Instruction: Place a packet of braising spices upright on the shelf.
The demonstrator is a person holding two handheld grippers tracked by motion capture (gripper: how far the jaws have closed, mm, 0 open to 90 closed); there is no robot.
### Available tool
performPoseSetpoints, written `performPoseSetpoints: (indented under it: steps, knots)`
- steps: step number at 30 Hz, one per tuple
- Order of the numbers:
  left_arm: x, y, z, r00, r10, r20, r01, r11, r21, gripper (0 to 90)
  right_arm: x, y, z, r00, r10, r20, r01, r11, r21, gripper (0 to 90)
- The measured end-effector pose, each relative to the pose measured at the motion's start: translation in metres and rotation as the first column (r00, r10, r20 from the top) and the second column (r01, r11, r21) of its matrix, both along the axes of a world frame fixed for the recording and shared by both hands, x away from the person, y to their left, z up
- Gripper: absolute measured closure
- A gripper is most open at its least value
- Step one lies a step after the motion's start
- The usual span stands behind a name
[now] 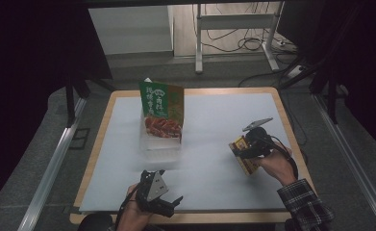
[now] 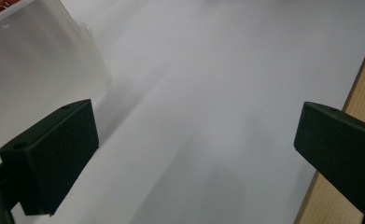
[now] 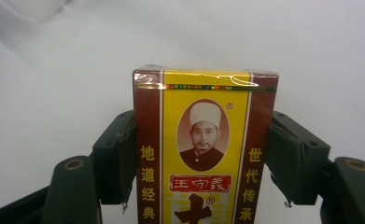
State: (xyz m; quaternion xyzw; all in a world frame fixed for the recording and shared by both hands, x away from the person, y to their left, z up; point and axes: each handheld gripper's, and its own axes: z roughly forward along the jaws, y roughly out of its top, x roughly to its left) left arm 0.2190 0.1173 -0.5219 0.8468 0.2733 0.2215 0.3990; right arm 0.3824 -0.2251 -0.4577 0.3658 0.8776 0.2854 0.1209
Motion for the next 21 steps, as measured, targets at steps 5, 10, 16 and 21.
performPoseSetpoints:
  steps: [5, 10, 16, 21]
  knots:
    - [0.0, 0.0, 0.0, 1.0, 0.005, 0.001, -0.005, 0.9999, -0.009, 0.0, -0.005, -0.001, 0.004, 0.9991, -0.011, 0.042, 0.009, 0.9987, 0.049, 31.9]
    - [0.0, 0.0, 0.0, 1.0, 0.004, 0.002, -0.004, 1.0, -0.007, 0.0, -0.008, -0.001, 0.007, 0.9958, 0.001, 0.091, -0.009, 0.9956, 0.093, 31.9]
    - [0.0, 0.001, 0.001, 1.0, 0.004, 0.004, -0.004, 1.0, -0.001, 0.0, -0.012, 0.002, 0.014, 0.9872, 0.019, 0.158, -0.043, 0.9871, 0.154, 31.9]
    - [0.0, 0.003, 0.001, 0.9999, 0.016, 0.004, -0.016, 0.9997, -0.019, 0.0, -0.014, 0.006, 0.019, 0.9798, 0.025, 0.198, -0.062, 0.9812, 0.183, 31.9]
